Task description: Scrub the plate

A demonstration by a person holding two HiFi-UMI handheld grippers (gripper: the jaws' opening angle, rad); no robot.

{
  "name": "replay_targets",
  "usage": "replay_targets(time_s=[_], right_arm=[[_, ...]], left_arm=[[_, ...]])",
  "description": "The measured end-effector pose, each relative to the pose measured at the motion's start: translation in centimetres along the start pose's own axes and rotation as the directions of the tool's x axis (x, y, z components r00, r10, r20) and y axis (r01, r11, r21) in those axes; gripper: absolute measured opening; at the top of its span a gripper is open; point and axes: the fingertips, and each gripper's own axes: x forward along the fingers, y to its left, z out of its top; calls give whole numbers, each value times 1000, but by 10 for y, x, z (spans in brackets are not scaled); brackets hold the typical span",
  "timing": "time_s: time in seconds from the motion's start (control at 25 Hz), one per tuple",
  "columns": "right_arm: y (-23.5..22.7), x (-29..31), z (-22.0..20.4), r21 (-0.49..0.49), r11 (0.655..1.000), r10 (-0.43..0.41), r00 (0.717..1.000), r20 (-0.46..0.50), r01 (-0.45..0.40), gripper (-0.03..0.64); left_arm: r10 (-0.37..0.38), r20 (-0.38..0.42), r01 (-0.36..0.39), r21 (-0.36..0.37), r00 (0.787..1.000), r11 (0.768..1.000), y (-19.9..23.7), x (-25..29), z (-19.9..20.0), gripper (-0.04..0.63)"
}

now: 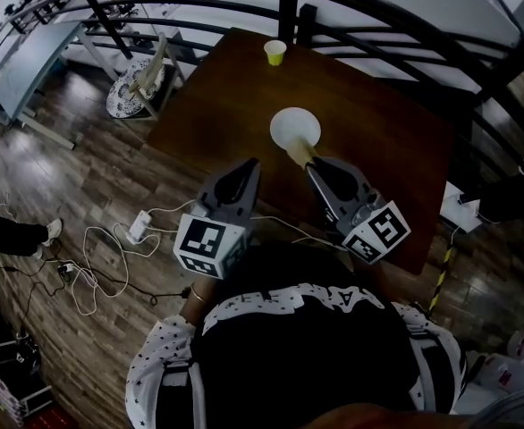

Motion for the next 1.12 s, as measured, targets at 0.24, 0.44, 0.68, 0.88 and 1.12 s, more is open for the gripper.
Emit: replay_targets(time_s=[0.24, 0.44, 0.68, 0.88, 1.12], right_arm=[[-4, -7, 0, 2, 1000, -24, 1000, 5, 24, 49], [-9, -13, -3, 17, 999, -44, 999, -1, 44, 49], [-9, -18, -4, 27, 997, -70, 998, 2, 70, 49], [-19, -14, -8, 42, 993, -110, 994, -5, 111, 49], [-30, 14, 1, 24, 991, -128, 992, 1, 128, 49]], left_arm=[[-26, -7, 26, 11, 1000, 1000, -7, 5, 0, 15], [-41, -27, 41, 14, 999, 999, -13, 10, -1, 15], [-63, -58, 64, 6, 996, 998, -17, 10, -9, 15], [-94, -76, 95, 6, 993, 995, -9, 19, -8, 15], [-128, -61, 129, 14, 990, 992, 17, 38, 7, 15]])
